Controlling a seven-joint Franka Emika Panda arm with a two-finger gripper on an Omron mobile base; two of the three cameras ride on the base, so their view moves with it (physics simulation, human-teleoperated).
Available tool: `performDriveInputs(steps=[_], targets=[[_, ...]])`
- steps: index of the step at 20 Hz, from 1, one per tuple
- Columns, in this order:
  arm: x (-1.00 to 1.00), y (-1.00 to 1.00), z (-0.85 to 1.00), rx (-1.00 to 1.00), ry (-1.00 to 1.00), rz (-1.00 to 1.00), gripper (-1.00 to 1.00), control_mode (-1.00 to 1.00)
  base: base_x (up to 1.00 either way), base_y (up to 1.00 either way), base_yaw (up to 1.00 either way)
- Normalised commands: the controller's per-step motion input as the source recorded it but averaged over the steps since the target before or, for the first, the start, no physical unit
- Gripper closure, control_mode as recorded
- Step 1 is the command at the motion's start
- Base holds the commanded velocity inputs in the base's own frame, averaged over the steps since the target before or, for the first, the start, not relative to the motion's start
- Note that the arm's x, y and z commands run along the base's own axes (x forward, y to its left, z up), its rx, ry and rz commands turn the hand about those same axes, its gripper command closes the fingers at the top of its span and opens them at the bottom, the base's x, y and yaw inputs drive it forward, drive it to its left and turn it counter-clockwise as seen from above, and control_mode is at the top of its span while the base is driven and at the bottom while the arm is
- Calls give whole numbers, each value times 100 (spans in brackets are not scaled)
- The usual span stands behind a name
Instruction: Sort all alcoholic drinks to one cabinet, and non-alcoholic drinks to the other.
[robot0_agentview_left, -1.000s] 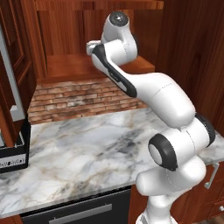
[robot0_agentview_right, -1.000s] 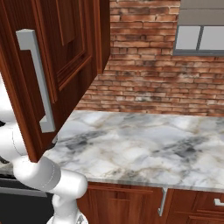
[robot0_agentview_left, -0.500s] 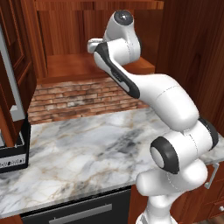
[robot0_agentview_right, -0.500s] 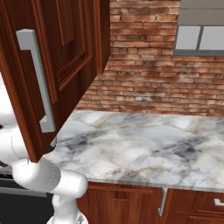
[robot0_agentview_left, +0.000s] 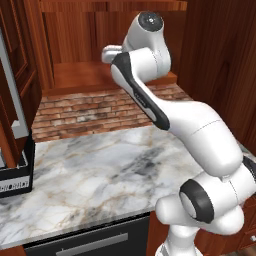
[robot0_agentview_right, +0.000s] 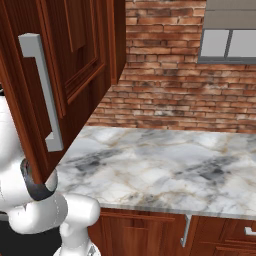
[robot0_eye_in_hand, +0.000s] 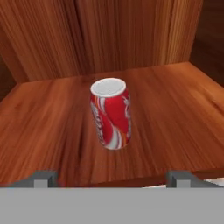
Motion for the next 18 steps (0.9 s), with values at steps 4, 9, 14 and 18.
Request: performDriveInputs(steps=[4,9,14,18], targets=[[-100,-1,-15,10,0,-7,-100,-100,0,0,0],[-100,-22,-46,6,2,-8,-100,-100,0,0,0],[-98,-26,-70,0,14,-7,-100,-100,0,0,0],[-56,-15,-52,0,7,-2,-100,-100,0,0,0]])
